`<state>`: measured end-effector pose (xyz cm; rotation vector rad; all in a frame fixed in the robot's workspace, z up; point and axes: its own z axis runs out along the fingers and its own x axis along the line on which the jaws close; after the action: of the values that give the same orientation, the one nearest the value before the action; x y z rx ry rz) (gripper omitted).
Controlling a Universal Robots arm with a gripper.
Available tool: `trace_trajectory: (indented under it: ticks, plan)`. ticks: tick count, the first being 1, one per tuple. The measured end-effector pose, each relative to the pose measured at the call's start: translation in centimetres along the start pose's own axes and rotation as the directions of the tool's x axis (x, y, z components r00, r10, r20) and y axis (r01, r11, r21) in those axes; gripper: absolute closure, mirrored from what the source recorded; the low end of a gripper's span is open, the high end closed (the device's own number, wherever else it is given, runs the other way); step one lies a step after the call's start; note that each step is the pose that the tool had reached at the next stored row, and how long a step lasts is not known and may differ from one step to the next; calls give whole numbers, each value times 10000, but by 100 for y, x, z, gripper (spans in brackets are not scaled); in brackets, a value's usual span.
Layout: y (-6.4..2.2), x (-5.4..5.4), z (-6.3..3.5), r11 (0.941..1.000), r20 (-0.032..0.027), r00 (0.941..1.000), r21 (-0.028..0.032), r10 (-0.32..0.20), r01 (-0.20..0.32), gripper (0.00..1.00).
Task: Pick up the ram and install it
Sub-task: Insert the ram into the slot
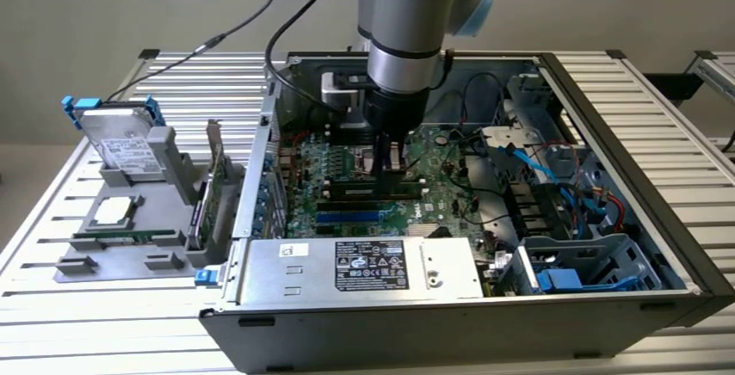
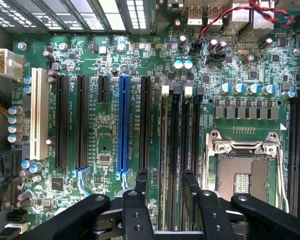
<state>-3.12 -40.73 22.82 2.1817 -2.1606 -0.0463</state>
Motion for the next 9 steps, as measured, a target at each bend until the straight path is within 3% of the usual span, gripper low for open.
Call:
trace_trajectory:
  ticks: [6, 9]
  plan:
    - [14, 6, -196, 10000, 1, 10000, -67, -1, 1, 59]
    - [15, 6, -213, 10000, 2, 10000, -86, -2, 2, 59]
